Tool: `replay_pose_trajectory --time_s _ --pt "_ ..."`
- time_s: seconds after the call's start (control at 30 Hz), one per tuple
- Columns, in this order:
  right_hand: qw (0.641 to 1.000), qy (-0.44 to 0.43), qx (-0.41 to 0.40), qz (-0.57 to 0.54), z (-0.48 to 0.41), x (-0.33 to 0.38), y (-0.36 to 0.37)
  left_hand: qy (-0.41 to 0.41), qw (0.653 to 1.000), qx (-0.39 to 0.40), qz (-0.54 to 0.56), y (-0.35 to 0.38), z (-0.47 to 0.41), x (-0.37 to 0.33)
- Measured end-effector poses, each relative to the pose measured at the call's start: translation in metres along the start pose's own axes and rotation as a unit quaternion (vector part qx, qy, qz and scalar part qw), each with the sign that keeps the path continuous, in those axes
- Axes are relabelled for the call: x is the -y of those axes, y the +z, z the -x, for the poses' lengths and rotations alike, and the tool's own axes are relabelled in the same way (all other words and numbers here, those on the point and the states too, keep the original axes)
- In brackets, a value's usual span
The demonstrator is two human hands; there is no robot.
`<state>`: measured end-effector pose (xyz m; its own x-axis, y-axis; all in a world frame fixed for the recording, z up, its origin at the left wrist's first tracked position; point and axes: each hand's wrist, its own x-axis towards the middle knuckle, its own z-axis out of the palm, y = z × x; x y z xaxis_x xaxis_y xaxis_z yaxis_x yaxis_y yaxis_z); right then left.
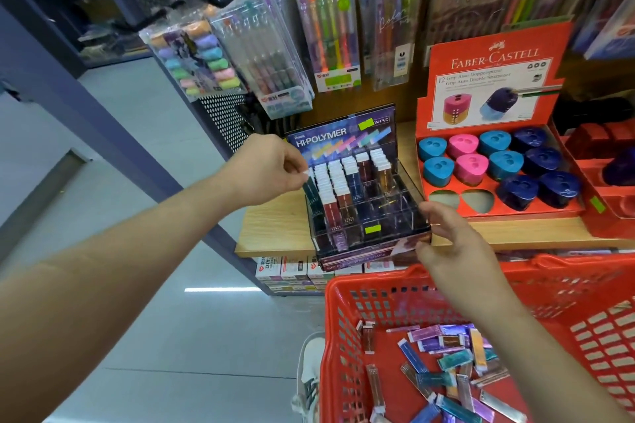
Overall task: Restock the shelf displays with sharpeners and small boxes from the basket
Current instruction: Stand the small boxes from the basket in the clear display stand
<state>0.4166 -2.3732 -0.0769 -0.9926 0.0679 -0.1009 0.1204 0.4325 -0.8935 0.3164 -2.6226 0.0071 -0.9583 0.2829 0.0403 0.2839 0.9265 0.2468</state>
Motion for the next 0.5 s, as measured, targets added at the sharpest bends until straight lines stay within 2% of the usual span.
replay_pose_trajectory --time_s 0.5 --pt "0.999 -0.014 0.018 0.026 -0.0005 -0.0005 -0.0051 0.0 0.999 0.046 0.004 -0.0038 -0.0047 0.0044"
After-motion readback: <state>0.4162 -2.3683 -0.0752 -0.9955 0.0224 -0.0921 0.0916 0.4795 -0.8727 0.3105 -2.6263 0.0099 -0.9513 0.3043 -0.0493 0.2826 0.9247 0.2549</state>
